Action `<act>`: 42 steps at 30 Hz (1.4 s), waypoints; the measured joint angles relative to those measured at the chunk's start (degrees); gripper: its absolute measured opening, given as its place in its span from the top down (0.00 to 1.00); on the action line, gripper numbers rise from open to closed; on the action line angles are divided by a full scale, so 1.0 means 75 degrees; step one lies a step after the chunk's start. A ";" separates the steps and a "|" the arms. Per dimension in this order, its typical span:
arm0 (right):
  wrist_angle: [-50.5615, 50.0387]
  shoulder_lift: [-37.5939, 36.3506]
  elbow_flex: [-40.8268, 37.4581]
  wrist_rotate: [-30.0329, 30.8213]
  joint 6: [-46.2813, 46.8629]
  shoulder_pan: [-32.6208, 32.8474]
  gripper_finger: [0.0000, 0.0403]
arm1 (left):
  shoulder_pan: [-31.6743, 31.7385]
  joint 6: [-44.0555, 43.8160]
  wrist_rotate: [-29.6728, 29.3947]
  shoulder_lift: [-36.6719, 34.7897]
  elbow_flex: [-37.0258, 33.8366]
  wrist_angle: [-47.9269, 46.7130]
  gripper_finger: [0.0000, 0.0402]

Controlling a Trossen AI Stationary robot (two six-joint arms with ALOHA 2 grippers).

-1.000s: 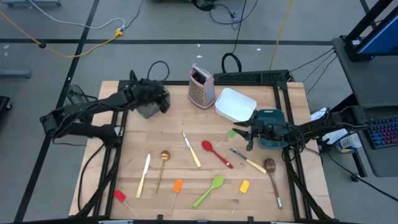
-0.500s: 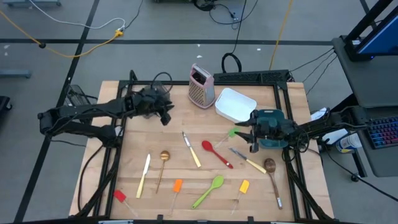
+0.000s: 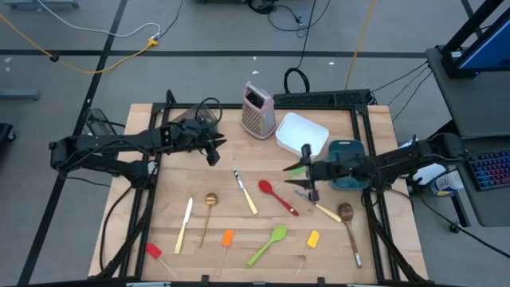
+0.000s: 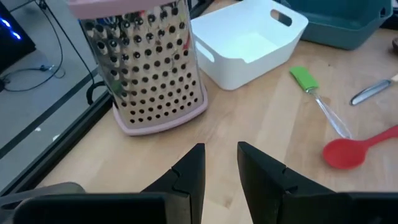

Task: Pick & Place Kitchen Items
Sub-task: Put the green spatula into the black bin

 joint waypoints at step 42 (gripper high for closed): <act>-0.9030 0.1564 0.2764 -0.0322 -0.0709 -0.1613 0.53 | -0.0031 0.0068 0.0000 0.0000 0.0000 0.0584 0.75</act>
